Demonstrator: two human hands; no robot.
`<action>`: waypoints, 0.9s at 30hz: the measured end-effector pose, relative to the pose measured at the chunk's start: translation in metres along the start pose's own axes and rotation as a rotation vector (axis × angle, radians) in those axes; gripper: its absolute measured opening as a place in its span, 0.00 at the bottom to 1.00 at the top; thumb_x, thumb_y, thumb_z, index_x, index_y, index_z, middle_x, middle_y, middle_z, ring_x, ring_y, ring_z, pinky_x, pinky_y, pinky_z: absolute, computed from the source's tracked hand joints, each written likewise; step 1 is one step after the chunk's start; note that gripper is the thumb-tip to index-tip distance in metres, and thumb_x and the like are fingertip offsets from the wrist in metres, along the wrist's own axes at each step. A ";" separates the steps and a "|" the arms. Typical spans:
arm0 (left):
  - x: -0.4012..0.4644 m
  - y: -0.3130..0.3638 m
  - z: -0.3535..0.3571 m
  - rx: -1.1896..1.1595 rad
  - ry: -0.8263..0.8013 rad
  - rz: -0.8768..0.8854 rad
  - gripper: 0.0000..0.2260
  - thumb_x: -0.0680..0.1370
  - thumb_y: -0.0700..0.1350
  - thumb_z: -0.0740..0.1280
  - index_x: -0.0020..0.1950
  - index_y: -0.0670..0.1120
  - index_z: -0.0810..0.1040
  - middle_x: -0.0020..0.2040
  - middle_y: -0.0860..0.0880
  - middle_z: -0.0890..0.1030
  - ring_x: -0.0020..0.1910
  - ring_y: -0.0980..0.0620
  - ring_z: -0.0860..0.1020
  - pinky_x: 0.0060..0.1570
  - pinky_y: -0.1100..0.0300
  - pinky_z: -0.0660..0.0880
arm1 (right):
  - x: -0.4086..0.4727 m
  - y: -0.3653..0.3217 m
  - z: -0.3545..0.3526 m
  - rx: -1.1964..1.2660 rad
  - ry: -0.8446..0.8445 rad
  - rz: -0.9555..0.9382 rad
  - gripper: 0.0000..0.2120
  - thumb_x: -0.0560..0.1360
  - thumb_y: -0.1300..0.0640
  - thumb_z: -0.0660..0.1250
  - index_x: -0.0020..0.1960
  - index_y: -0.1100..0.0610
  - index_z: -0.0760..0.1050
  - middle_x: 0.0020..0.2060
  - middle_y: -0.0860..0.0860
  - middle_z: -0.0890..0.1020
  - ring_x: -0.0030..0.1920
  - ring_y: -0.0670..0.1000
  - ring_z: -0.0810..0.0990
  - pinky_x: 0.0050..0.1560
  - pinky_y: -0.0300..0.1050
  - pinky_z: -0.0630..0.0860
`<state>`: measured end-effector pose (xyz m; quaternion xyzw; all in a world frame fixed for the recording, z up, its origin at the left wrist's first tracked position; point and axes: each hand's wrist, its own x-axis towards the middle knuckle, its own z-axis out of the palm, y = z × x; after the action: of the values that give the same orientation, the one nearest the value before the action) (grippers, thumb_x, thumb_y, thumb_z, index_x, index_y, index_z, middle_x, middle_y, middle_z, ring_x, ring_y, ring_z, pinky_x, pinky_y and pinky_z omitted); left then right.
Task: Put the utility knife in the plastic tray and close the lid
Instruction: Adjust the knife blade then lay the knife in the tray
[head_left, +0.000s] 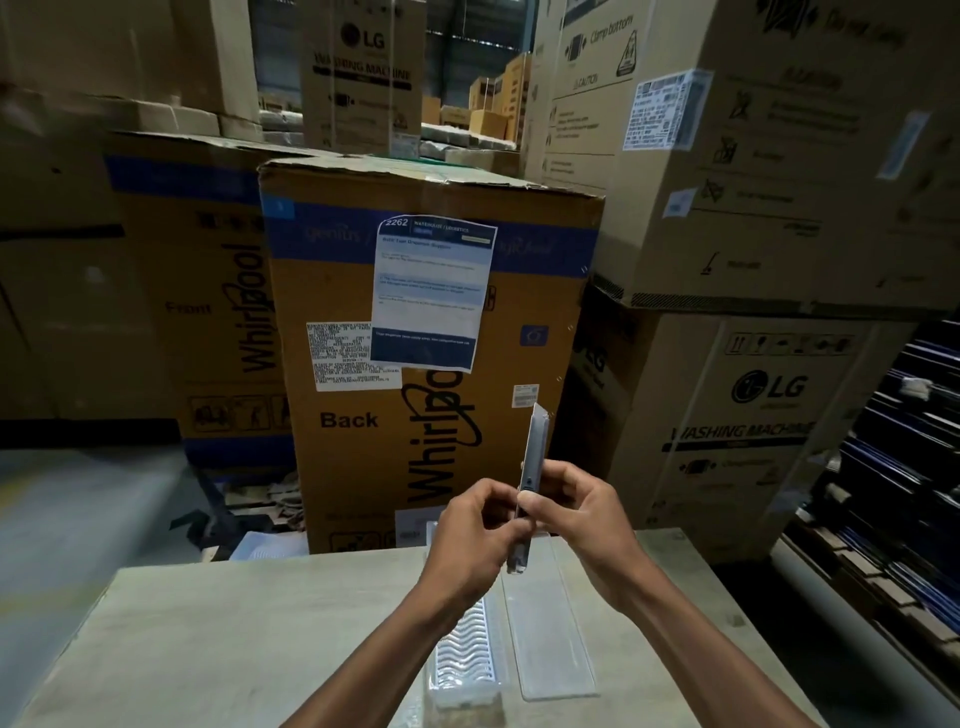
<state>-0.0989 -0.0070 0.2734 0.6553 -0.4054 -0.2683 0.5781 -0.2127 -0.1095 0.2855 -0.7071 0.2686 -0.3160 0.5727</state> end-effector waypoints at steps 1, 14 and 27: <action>-0.001 0.002 -0.002 0.010 -0.015 0.008 0.09 0.77 0.41 0.72 0.55 0.50 0.79 0.47 0.49 0.83 0.46 0.54 0.82 0.41 0.67 0.80 | 0.001 -0.001 -0.001 0.009 0.004 -0.009 0.16 0.73 0.57 0.76 0.59 0.50 0.80 0.50 0.51 0.86 0.53 0.53 0.86 0.53 0.52 0.84; -0.002 0.024 -0.012 0.053 -0.123 0.055 0.11 0.76 0.40 0.72 0.56 0.50 0.79 0.47 0.50 0.81 0.47 0.54 0.80 0.44 0.63 0.77 | 0.026 -0.053 -0.027 0.061 -0.036 -0.119 0.34 0.72 0.64 0.76 0.73 0.49 0.68 0.55 0.56 0.84 0.58 0.54 0.83 0.61 0.56 0.81; -0.009 0.032 -0.011 0.104 -0.108 0.109 0.12 0.76 0.42 0.72 0.58 0.51 0.77 0.49 0.50 0.79 0.47 0.56 0.79 0.41 0.70 0.77 | 0.026 -0.077 -0.037 0.035 -0.012 -0.184 0.31 0.71 0.62 0.75 0.71 0.54 0.69 0.56 0.56 0.84 0.59 0.54 0.83 0.62 0.55 0.80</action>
<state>-0.1019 0.0069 0.3060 0.6458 -0.4846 -0.2500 0.5343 -0.2220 -0.1371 0.3703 -0.7207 0.1933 -0.3675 0.5551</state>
